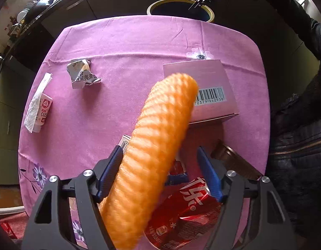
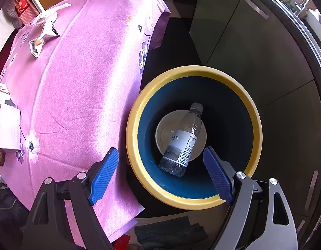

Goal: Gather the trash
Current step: 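Grasp the orange foam net sleeve with the left gripper, then carry the foam sleeve over the bin and drop it with the left gripper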

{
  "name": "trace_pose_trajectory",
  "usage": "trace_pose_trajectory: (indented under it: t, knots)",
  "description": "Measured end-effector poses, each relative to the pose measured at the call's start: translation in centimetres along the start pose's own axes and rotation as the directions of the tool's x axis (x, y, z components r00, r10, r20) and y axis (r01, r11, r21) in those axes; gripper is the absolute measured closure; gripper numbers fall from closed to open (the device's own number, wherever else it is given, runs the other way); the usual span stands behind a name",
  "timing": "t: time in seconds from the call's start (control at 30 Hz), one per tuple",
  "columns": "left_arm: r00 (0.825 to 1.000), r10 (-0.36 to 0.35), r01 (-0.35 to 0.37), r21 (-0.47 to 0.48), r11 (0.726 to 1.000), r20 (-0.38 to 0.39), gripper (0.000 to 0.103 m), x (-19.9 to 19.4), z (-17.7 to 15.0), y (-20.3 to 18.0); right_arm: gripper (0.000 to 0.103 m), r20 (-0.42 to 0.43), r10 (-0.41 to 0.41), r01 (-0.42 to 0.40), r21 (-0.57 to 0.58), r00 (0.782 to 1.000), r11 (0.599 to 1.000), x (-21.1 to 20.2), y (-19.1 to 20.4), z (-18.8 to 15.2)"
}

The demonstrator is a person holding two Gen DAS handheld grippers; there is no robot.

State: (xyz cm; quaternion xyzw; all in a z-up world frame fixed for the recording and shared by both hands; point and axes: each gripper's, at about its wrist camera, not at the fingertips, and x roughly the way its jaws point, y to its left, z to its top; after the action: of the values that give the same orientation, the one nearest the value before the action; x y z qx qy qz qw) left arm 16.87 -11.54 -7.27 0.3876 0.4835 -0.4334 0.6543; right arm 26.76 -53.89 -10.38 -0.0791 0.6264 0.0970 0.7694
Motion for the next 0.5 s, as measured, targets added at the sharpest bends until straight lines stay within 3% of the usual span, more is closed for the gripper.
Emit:
trace_pose_trajectory:
  t: [0.27,0.5]
  knots:
    - [1.0,0.007,-0.007,-0.051,0.999,0.011,0.087,-0.6,-0.3,0.7,0.02,0.006,0.019,-0.019,-0.003,1.0,1.0,0.4,0.3,0.0]
    - [0.996,0.029,-0.02,-0.097,0.995,0.089,0.091,-3.1,-0.7,0.6,0.02,0.02,0.028,-0.028,-0.013,0.999,1.0,0.0,1.0,-0.2]
